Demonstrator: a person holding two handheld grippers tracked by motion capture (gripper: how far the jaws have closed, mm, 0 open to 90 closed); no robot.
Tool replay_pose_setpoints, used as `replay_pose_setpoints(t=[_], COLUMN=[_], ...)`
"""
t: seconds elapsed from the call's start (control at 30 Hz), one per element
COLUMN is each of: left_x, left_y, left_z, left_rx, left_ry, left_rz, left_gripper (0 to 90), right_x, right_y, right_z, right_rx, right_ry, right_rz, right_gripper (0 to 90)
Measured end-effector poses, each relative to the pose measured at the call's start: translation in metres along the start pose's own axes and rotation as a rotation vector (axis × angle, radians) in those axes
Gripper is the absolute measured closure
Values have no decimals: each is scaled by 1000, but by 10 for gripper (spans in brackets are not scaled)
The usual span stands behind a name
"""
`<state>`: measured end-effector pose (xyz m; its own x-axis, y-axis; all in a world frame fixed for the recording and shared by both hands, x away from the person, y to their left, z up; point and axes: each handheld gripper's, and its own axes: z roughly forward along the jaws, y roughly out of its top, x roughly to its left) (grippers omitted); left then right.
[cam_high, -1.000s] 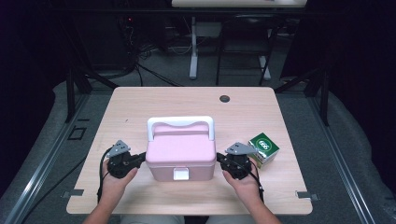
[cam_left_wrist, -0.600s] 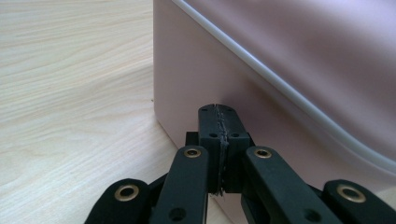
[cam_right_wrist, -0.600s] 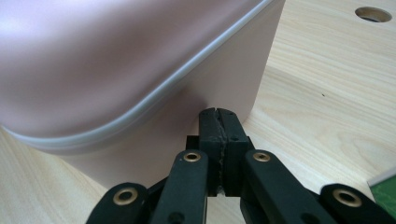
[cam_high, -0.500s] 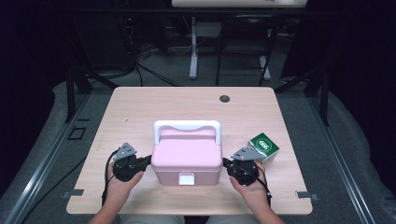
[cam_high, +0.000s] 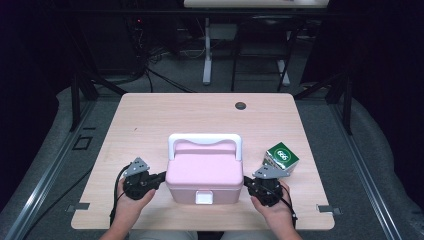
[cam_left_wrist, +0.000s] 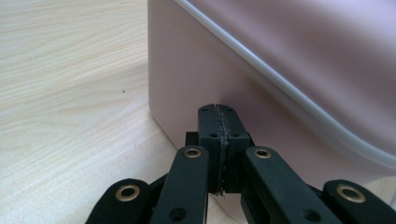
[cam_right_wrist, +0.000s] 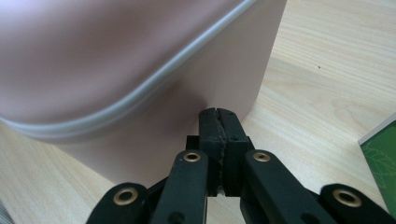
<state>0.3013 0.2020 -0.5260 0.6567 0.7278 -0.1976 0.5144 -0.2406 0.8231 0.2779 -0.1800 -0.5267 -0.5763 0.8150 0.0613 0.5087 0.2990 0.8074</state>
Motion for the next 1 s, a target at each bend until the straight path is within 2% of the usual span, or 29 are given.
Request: replay_pose_setpoints(t=[0.17, 0.27, 0.37, 0.47, 0.6, 0.73, 0.83, 1.0], left_x=[5, 9, 13, 16, 23, 30, 32, 32], left_y=[0, -1, -2, -1, 4, 12, 22, 41], left_z=[0, -1, -3, -8, -18, -25, -32, -47], left_rx=[-5, -3, 8, 15, -17, -43, -45, -25], left_ry=[-15, -29, -43, -31, -28, -36, -33, -30], left_rz=[0, -9, -21, -13, -33, -47, -33, 25], left_gripper=[875, 787, 702, 661, 621, 568, 555, 519], right_x=[-1, -4, -10, -12, -16, -25, -30, -35], right_y=[0, 1, 1, 1, 4, 10, 15, 29], right_z=[2, 1, 0, 0, -4, -10, -13, -23], right_rx=[16, 19, 14, 18, 8, 6, 23, 21], right_ry=[2, 0, 21, 27, 32, 50, 68, 79], right_rz=[6, 16, 29, 28, 22, 61, 58, 41], right_gripper=[881, 800, 749, 711, 653, 601, 589, 576])
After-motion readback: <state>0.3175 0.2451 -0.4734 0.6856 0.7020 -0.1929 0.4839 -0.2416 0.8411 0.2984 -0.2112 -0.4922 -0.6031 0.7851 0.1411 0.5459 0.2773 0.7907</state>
